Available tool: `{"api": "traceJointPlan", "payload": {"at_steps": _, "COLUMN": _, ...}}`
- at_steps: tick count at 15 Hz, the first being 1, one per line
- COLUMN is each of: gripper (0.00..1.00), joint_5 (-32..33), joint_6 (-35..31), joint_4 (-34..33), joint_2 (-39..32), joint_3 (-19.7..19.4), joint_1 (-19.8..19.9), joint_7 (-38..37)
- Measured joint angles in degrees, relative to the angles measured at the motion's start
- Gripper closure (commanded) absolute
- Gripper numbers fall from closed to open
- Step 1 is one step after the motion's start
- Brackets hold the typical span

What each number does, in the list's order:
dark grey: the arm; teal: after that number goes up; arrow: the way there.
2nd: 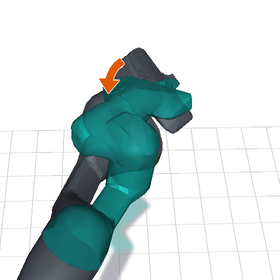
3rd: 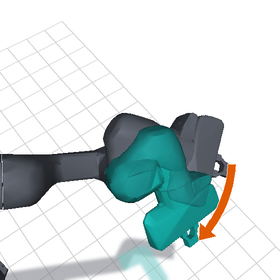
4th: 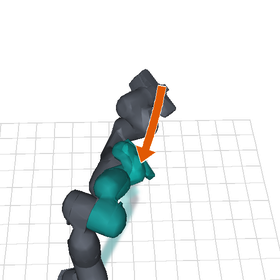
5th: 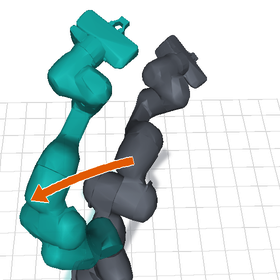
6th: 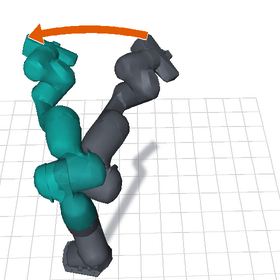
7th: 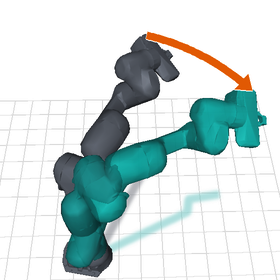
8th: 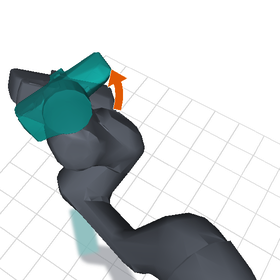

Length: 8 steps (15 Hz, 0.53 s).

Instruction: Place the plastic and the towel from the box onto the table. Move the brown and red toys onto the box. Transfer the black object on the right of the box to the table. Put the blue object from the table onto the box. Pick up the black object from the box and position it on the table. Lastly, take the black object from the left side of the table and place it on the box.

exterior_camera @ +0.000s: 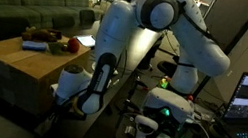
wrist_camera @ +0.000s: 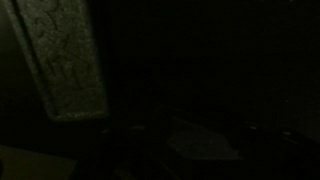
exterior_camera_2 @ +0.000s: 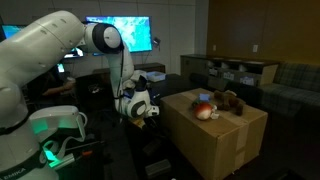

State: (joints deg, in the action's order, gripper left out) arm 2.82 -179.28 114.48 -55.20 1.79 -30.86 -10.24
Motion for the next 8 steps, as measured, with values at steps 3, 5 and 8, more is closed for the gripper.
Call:
{"api": "traceJointPlan", "payload": {"at_steps": 3, "gripper": 0.94, "joint_5": 0.00, "joint_6": 0.03, "joint_4": 0.03, "joint_2": -0.22, "joint_3": 1.70, "joint_1": 1.94, "joint_7": 1.24}}
{"api": "traceJointPlan", "payload": {"at_steps": 5, "gripper": 1.00, "joint_5": 0.00, "joint_6": 0.04, "joint_4": 0.37, "joint_2": -0.23, "joint_3": 3.37, "joint_1": 3.29, "joint_7": 2.42}}
{"api": "traceJointPlan", "payload": {"at_steps": 8, "gripper": 1.00, "joint_5": 0.01, "joint_6": 0.04, "joint_4": 1.47, "joint_2": -0.23, "joint_3": 6.26, "joint_1": 5.18, "joint_7": 4.12}}
